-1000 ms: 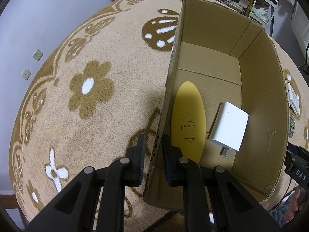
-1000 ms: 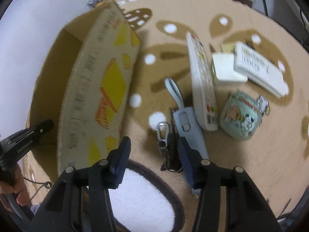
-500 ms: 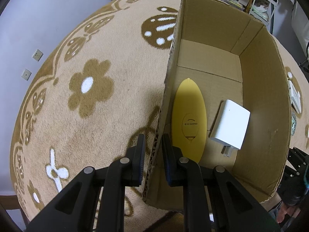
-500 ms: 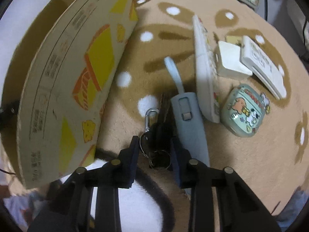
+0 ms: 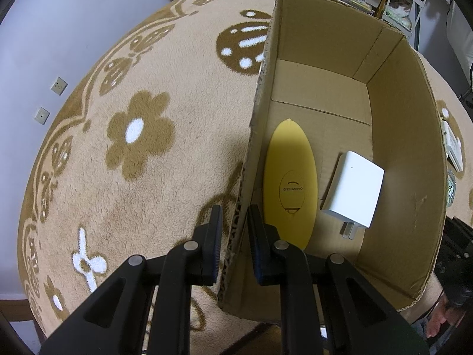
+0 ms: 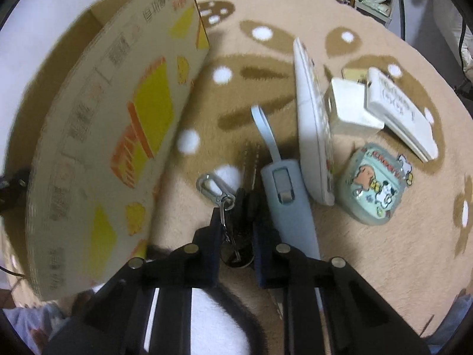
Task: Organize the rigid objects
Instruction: 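Move the right gripper to the key bunch and grasp it, then carry the keys into the box and open the right gripper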
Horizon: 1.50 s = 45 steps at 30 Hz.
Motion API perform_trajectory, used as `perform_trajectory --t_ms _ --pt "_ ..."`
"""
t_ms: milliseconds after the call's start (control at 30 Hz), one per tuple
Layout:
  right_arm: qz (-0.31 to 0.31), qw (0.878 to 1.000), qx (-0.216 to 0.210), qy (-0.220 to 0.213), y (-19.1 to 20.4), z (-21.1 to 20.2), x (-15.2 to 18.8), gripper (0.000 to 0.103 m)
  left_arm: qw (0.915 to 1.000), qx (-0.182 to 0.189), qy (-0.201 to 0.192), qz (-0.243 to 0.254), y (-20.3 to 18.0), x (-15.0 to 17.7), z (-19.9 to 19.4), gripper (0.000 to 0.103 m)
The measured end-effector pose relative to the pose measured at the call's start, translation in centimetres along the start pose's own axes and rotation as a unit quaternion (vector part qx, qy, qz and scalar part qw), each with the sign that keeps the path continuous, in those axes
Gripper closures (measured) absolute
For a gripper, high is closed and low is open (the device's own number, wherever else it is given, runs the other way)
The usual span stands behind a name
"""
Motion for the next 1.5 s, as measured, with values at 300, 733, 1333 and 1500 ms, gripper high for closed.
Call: perform_trajectory --t_ms 300,733,1333,1500 --pt "0.011 0.999 -0.036 -0.032 -0.9 -3.4 -2.0 0.084 1.0 0.005 0.001 -0.002 0.1 -0.1 0.0 0.086" --pt "-0.003 0.988 -0.079 -0.13 2.4 -9.9 -5.0 0.084 1.0 0.008 0.001 -0.003 0.1 -0.1 0.1 0.087" --pt "-0.07 0.956 -0.133 -0.254 8.3 -18.2 -5.4 0.084 0.9999 0.011 0.001 -0.003 0.1 -0.1 0.0 0.087" --pt "-0.076 0.961 -0.135 -0.228 9.0 -15.4 -5.3 0.084 0.9999 0.01 0.001 -0.003 0.2 -0.1 0.0 0.087"
Point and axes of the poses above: each gripper's, at about its wrist camera, not at the fingertips, and z roughly the way its jaws point, y to its left, x to its underside, the point moved 8 cm from there along z, roughly the way its jaws point, and after that the axes turned 9 degrees about y, right-handed, at the moved point
